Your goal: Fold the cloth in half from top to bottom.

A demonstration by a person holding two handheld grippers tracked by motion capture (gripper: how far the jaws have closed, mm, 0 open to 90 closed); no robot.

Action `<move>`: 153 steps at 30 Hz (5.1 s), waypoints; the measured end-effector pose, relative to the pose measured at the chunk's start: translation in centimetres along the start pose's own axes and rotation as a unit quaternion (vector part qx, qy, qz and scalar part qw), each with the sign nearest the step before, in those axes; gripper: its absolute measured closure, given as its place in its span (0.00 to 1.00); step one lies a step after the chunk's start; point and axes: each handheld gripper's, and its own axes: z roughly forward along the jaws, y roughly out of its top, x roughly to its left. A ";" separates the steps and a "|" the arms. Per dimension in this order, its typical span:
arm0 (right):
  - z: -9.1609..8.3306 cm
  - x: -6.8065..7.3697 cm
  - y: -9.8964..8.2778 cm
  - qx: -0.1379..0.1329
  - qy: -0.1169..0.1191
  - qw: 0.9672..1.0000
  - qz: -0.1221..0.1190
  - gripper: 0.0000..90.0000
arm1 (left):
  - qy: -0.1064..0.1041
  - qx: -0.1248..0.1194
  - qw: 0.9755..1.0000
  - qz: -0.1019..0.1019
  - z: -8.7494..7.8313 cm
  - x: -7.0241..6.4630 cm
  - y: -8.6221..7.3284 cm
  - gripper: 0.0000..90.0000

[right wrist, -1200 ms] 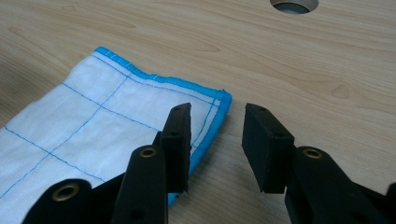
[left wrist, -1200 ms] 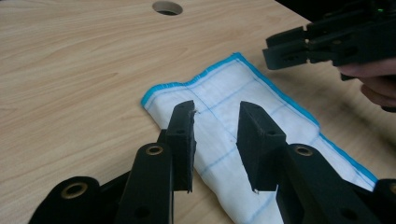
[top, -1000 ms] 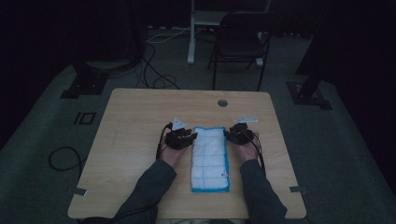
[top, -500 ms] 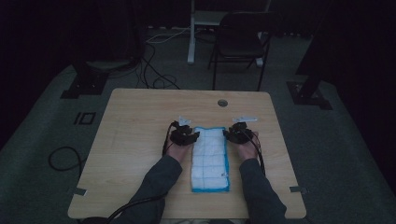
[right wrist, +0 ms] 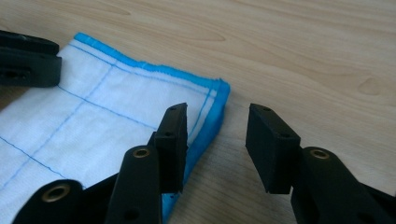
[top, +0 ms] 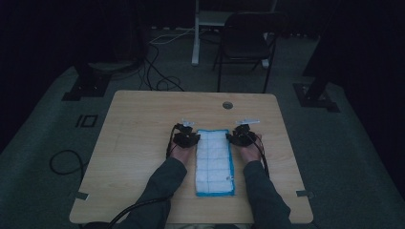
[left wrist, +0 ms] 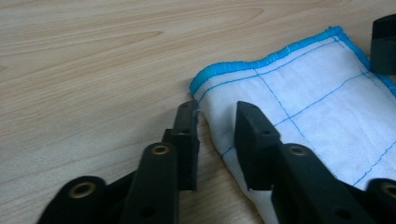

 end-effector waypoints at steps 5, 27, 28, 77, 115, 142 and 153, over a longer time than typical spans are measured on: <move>0.8 0.3 0.0 0.002 0.009 1.000 0.012 0.63 | -0.004 -0.002 1.000 -0.009 0.2 0.3 0.2 0.75; 2.0 1.8 1.1 0.038 -0.003 0.999 0.001 0.77 | -0.008 0.013 1.000 0.018 0.7 -0.5 0.7 0.91; 2.1 1.9 1.2 0.040 0.000 0.999 0.003 0.81 | -0.008 0.013 1.000 0.017 0.7 -0.5 0.7 0.92; -3.6 2.6 3.2 -0.047 0.013 0.998 -0.040 0.92 | -0.064 -0.051 0.996 0.046 -5.2 -1.3 4.2 0.96; -9.2 5.4 -1.7 -0.081 0.044 0.994 -0.066 0.92 | -0.104 -0.084 0.988 0.070 -10.1 -4.0 -0.6 0.96; -9.6 6.9 -6.0 -0.066 0.059 0.995 -0.054 0.92 | -0.122 -0.081 0.987 0.063 -10.7 -5.0 -4.9 0.96; -9.4 7.1 -6.8 -0.064 0.059 0.995 -0.056 0.92 | -0.125 -0.077 0.988 0.057 -10.6 -5.1 -6.0 0.95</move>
